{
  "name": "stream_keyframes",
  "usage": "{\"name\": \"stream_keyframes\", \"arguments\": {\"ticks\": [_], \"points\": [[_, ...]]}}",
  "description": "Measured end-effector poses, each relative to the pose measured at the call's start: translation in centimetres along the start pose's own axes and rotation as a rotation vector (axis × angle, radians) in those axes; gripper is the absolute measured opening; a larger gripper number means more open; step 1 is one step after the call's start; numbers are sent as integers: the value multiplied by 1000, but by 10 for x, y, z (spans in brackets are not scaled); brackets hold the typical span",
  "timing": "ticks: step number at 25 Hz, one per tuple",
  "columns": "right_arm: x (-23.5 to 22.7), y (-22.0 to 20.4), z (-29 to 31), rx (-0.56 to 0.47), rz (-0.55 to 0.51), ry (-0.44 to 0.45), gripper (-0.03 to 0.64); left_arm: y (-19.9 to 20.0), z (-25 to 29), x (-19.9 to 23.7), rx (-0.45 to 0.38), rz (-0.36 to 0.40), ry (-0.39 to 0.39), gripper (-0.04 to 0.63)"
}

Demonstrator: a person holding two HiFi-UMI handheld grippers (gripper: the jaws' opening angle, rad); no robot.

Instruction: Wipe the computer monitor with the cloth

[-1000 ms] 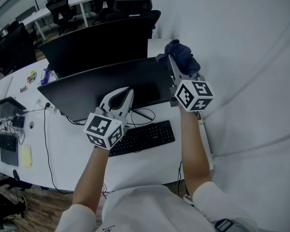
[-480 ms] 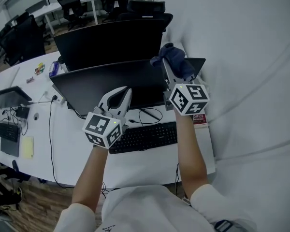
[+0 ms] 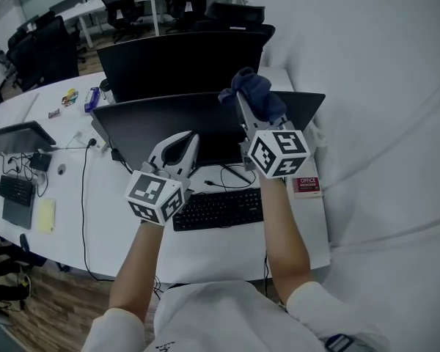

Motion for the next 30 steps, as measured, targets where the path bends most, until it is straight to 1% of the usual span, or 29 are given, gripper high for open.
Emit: {"name": "stream_keyframes", "arguments": {"ticks": [10,19,30], "points": [[55,-1,28,14,-13,87,114,-1,-43,29,-16,-10,69,11],[103,-4,58,21,-27,150,114,-13,-85,64,-8,-23,144,11],[151,-5,88,36,-46,204,114,-19,-116,93,-23,-37,175,11]]}}
Point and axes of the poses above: the fingertips, and each gripper's own axes: z forward along the fingers, x to its left, y out of its top, the point moved 10 cm from there along -z, backward along the fingers, and after that the axes turned 12 degrees about x, right-handed, at the moved point
